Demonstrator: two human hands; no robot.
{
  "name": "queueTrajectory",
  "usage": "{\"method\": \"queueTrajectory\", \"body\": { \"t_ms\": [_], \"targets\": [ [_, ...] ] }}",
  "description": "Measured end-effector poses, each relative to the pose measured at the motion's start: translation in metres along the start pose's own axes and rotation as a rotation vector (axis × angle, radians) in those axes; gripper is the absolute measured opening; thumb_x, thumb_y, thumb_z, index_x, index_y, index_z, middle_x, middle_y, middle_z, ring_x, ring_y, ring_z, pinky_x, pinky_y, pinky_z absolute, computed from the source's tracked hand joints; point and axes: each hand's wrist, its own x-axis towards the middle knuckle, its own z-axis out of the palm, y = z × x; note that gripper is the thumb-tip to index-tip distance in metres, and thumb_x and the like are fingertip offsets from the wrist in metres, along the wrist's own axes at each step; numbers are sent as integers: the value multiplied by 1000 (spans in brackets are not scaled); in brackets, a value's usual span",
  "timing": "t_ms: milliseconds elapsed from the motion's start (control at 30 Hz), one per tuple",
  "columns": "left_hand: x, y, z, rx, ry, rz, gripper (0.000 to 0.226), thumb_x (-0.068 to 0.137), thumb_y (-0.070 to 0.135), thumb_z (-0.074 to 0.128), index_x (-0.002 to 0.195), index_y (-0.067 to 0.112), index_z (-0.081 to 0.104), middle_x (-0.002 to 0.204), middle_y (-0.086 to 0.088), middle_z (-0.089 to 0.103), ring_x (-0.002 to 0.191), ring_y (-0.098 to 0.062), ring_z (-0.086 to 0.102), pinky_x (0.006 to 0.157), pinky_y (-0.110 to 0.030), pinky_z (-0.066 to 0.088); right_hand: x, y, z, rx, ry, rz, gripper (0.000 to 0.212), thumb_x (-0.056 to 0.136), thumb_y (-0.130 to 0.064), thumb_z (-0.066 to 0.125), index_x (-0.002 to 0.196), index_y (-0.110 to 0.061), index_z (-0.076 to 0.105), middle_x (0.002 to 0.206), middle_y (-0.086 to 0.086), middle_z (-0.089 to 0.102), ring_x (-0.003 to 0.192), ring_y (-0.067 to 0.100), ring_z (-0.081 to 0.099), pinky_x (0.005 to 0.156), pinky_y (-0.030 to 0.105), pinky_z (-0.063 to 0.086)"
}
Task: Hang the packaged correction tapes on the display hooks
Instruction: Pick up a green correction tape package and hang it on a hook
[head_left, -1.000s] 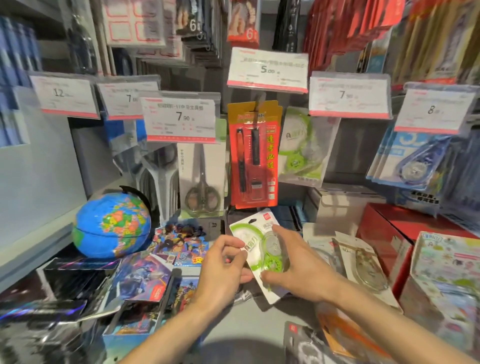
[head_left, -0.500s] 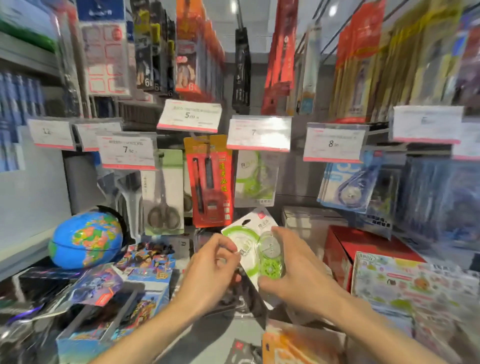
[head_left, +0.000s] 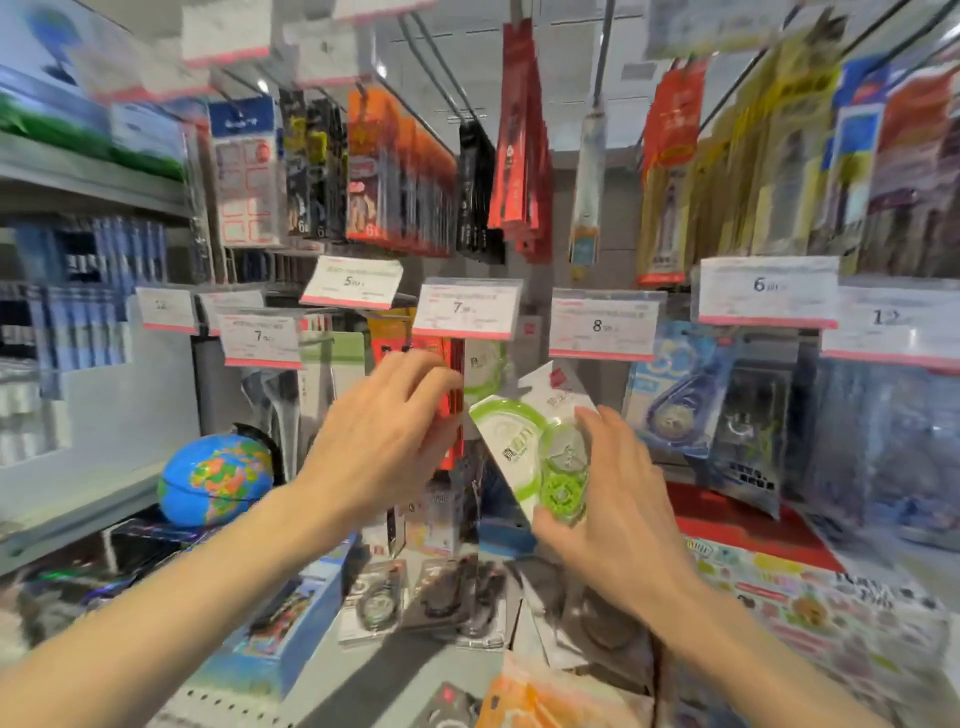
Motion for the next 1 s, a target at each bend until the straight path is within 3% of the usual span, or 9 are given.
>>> {"method": "queueTrajectory", "body": {
  "t_ms": [133,333,533,633,833,1000],
  "targets": [
    [29,-28,-16,219,111,197,31,87,21,72,112,5,62,116,-15,65,102,-37,61,79,-47,51,3,-7,0,-26,-8,-4,95,73,-48,65,150,-20,17,156,4,21,144,23,24,110,46,35],
    [58,-48,-26,292,24,189,41,87,36,64,121,13,60,124,-6,64,118,-32,56,98,-45,41,11,-19,5,-61,5,-1,95,75,-46,66,151,-18,15,155,7,18,145,25,19,111,46,32],
    [57,-60,-23,180,58,171,31,107,37,42,119,17,63,114,1,71,112,-25,61,96,-42,44,17,-34,15,-45,47,32,98,77,-43,68,153,-17,12,157,12,17,147,25,12,117,42,23],
    [60,-66,-23,112,82,163,30,108,35,41,117,17,63,112,1,72,113,-25,61,94,-42,45,24,-43,20,-37,71,61,99,80,-45,66,155,-18,8,159,15,17,148,26,12,119,43,19],
    [61,-71,-18,68,101,153,26,105,31,47,117,16,64,113,-1,71,112,-28,59,88,-41,43,44,-62,26,-53,185,84,98,79,-50,64,154,-14,11,140,9,32,127,28,35,103,44,36],
    [57,-70,-14,48,103,144,28,107,32,44,115,15,64,111,-1,71,113,-28,59,89,-41,42,54,-66,32,-49,204,141,100,81,-55,62,155,-14,9,132,8,37,119,27,38,100,45,38]
  ]
}}
